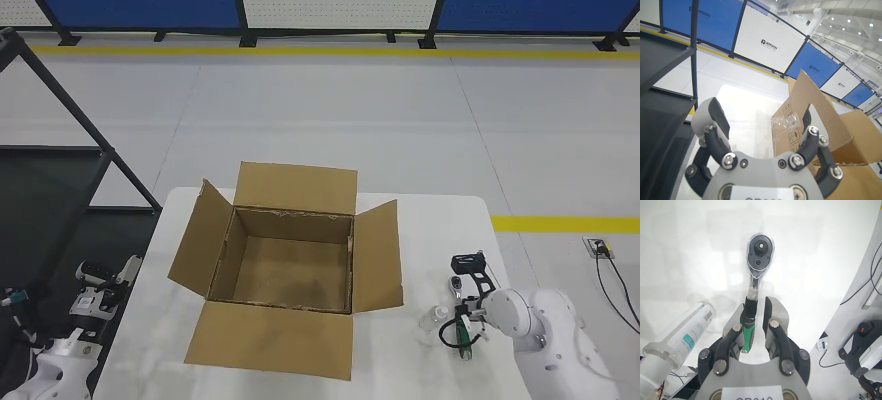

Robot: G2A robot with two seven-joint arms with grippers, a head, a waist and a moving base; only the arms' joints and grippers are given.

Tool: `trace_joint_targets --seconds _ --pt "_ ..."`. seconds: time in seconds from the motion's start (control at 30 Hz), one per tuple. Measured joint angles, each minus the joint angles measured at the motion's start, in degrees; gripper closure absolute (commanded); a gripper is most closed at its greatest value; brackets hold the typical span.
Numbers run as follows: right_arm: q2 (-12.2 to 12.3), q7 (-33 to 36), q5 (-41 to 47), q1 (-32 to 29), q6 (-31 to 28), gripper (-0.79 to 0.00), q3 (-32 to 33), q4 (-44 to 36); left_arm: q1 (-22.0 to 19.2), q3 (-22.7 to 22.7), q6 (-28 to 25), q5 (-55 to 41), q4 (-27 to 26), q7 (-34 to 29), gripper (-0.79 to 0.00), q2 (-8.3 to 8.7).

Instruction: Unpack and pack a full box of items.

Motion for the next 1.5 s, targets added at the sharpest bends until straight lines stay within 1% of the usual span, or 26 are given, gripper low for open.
trace_joint_targets --seconds 0.07,0.23,0.6,0.7,0.73,0.87,0.9,1.1,1.23,1.4,1.5 --pt "0.00 -0.28 0.34 0.22 -0.19 -0.317 -0.15 0.59 0.00 0.00 0.00 0.00 0.00 0.00 -0.785 0.00" --pt "-0.02 -0.52 0.77 0.68 -0.26 -0.326 -0.65 1.52 0.00 0.00 0.00 0.00 0.00 0.00 -0.785 0.00" --pt "-0.08 -1.05 1.36 2.09 -0.91 -0.317 -2.19 4.23 0.00 0.00 0.00 0.00 0.00 0.00 -0.785 0.00" --pt "-0.11 -1.33 1.30 2.58 -0.97 -0.268 -2.66 5.18 0.00 0.00 0.00 0.00 0.00 0.00 -0.785 0.00" --pt "-0.12 -1.44 1.31 2.73 -0.99 -0.228 -2.76 5.44 0.00 0.00 0.00 0.00 0.00 0.00 -0.785 0.00" --pt "-0.12 -1.63 1.46 3.23 -1.03 -0.015 -3.09 6.25 0.00 0.00 0.00 0.00 0.00 0.00 -0.785 0.00" --pt "-0.12 -1.72 1.48 3.30 -0.98 0.000 -3.11 6.38 0.00 0.00 0.00 0.00 0.00 0.00 -0.785 0.00" --pt "0.00 -2.57 2.06 3.62 -1.03 0.000 -2.72 6.52 0.00 0.00 0.00 0.00 0.00 0.00 -0.785 0.00" --pt "0.39 -3.78 3.50 2.54 -1.35 0.000 -0.43 2.84 0.00 0.00 0.00 0.00 0.00 0.00 -0.785 0.00" --pt "1.24 -3.74 4.34 -0.92 -1.96 0.000 4.17 -7.24 0.00 0.00 0.00 0.00 0.00 0.00 -0.785 0.00" --pt "1.54 -4.09 3.76 -2.84 -1.00 0.000 5.90 -14.21 0.00 0.00 0.00 0.00 0.00 0.00 -0.785 0.00"
